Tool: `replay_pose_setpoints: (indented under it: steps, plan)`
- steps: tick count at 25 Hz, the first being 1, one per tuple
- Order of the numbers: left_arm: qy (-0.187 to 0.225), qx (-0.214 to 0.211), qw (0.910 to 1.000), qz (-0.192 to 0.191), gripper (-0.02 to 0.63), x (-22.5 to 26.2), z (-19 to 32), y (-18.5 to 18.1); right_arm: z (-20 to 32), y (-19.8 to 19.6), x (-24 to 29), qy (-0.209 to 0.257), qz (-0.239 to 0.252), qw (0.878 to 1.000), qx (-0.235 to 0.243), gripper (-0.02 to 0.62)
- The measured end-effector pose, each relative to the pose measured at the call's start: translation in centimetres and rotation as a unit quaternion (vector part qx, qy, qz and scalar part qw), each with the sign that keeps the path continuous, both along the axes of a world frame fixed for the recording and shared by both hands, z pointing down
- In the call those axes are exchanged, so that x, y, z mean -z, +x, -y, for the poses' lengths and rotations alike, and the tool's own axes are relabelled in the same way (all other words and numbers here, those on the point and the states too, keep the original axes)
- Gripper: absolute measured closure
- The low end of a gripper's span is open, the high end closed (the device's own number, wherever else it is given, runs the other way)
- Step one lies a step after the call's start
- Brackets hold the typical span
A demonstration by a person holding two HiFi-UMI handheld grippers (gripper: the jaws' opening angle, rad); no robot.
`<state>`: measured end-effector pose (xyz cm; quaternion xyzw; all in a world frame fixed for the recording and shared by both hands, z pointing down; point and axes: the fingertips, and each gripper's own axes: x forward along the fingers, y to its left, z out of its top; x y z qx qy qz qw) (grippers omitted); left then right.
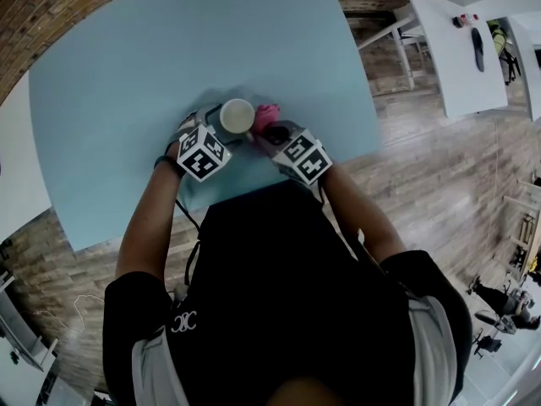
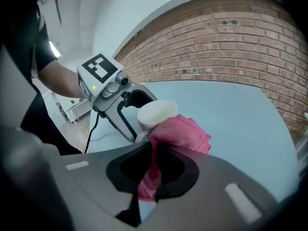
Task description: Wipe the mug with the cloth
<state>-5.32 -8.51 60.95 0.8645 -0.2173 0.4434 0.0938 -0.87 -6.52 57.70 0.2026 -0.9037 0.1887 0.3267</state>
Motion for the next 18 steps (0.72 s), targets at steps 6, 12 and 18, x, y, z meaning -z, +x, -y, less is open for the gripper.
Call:
replay_pose_setpoints:
  steps: [6,12,18]
  plan:
    - [0.020,0.003,0.9996,0.018,0.235,0.0,0.3,0.1,-0.1,0.2,0.3,-0.008,0.011,1.000,-0.006,0.558]
    - [0.010,0.029,0.9992,0.024,0.242,-0.2,-0.1,0.1,-0.5,-0.2,2.2,-0.038,0.055,0.998,-0.004,0.559]
    - [-0.001,0.056,0.9982,0.021,0.247,-0.3,-0.7,0.2,-1.0,-0.1,1.7,-0.073,0.080,0.994,-0.012,0.559]
